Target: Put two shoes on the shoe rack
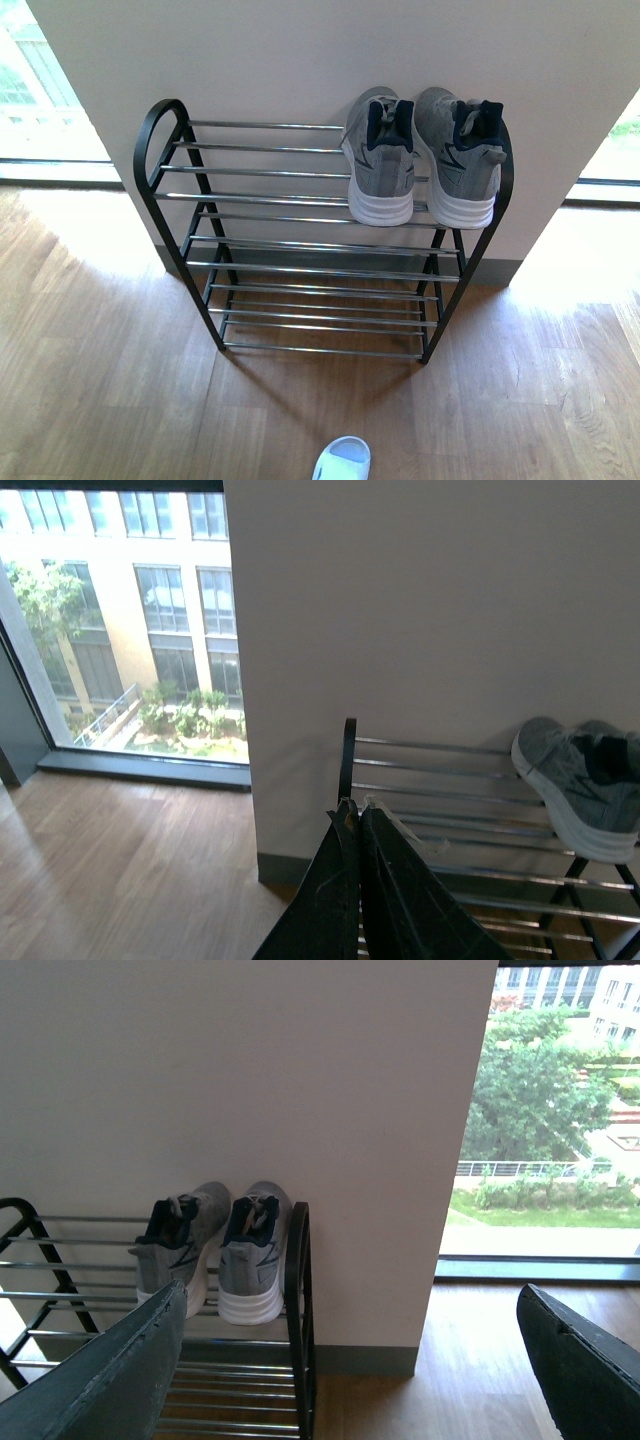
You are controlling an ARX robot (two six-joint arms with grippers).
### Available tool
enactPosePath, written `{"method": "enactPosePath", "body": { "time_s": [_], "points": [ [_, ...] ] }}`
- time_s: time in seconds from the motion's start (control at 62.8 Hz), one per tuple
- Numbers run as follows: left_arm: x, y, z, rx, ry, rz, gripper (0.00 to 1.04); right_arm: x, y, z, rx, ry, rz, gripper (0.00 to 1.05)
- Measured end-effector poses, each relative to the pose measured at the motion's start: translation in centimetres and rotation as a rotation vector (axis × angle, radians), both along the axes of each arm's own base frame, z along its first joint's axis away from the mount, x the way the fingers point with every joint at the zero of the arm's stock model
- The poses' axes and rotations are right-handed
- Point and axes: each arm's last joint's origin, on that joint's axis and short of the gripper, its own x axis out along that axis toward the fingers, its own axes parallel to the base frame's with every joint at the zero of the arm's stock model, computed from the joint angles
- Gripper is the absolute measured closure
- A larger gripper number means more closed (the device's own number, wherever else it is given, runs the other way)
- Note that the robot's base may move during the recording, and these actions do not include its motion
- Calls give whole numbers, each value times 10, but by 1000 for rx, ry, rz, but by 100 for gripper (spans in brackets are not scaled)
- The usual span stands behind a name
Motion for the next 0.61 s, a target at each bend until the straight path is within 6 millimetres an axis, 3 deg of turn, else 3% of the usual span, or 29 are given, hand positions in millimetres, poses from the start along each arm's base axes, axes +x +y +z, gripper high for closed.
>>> {"method": "enactPosePath", "body": {
  "time_s": [0.303,0.605],
  "points": [
    [0,0,0,0,2,1,101,0,0,0,0,-1,0,9],
    [0,0,0,0,2,1,50,0,0,0,0,-1,0,9]
  ]
}}
